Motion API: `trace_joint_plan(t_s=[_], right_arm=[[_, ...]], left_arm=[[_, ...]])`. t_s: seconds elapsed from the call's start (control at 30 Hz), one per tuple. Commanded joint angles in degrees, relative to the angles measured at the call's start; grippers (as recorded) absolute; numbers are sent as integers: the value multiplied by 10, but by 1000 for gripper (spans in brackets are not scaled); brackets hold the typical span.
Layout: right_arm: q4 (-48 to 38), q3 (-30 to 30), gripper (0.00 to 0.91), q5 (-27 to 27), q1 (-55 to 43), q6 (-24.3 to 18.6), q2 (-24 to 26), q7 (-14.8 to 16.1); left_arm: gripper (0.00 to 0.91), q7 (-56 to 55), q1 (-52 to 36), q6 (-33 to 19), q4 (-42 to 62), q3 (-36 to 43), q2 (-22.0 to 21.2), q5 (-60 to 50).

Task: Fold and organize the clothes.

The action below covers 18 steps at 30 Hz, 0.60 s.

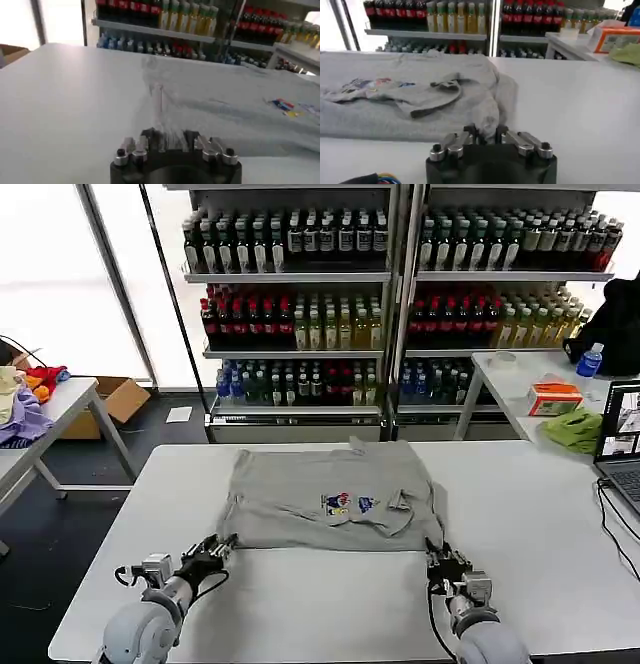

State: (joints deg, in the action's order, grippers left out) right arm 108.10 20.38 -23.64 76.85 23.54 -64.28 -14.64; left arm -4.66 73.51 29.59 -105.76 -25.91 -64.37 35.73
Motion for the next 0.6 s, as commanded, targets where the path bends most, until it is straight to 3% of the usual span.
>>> trace_joint_plan(t_s=[0.03, 0.33, 0.6], right_arm=[[4, 1, 0, -1, 7, -14, 12, 9], [54, 16, 0, -1, 89, -50, 47, 21], [121, 36, 0, -1, 167, -55, 60, 16]], left_arm=[[10, 4, 31, 4, -20, -9, 7, 4], [10, -2, 147, 13, -129, -29, -3, -9], [20, -4, 259, 10, -197, -57, -31, -42]])
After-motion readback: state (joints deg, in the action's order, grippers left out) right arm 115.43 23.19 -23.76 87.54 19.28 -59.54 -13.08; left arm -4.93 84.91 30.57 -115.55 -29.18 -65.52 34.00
